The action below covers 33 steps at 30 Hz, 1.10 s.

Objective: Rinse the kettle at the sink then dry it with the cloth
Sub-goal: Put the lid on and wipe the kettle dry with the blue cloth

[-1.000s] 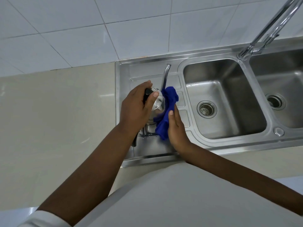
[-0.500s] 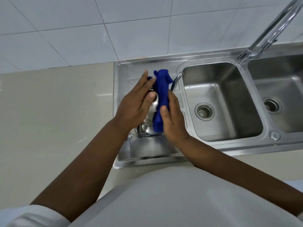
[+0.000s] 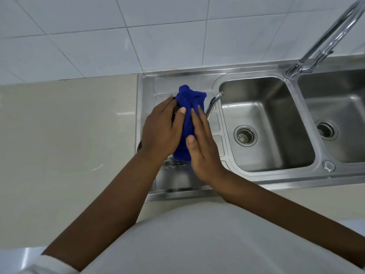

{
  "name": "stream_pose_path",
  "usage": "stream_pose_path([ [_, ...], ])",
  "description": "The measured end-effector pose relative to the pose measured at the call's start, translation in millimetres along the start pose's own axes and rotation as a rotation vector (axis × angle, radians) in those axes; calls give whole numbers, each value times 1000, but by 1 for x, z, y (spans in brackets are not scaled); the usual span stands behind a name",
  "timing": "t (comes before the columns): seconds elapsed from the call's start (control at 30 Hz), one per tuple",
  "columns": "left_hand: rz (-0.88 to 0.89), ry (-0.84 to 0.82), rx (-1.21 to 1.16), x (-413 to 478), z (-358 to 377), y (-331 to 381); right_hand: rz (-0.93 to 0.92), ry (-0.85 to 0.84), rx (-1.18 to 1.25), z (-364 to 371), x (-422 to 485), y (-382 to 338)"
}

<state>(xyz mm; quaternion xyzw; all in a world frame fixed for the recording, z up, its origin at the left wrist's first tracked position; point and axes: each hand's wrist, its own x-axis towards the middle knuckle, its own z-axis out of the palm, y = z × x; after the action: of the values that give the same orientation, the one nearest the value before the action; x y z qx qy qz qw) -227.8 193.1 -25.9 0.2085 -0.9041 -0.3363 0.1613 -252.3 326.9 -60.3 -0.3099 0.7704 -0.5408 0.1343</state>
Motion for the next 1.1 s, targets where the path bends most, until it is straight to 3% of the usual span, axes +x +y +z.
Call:
stream_pose_path([
  [0.2, 86, -52, 78, 2, -11, -1, 268, -36, 122, -17, 13, 12],
  [0.4, 267, -106, 87, 11, -15, -13, 66, -57, 125, -13, 17, -29],
  [0.5, 308, -115, 70, 13, -15, -16, 72, -22, 78, -11, 20, -19],
  [0.73, 378, -190, 148, 19, -17, -22, 610, -137, 179, -27, 54, -36],
  [0.9, 417, -222, 258, 22, -20, -19, 447, -350, 139, -42, 59, -73],
  [1.0, 312, -124, 435, 11, -21, -11, 433, -545, -10, -59, 66, -79],
  [1.1, 17, -114, 382, -7, -8, 4, 605, -628, -131, -70, 79, -73],
])
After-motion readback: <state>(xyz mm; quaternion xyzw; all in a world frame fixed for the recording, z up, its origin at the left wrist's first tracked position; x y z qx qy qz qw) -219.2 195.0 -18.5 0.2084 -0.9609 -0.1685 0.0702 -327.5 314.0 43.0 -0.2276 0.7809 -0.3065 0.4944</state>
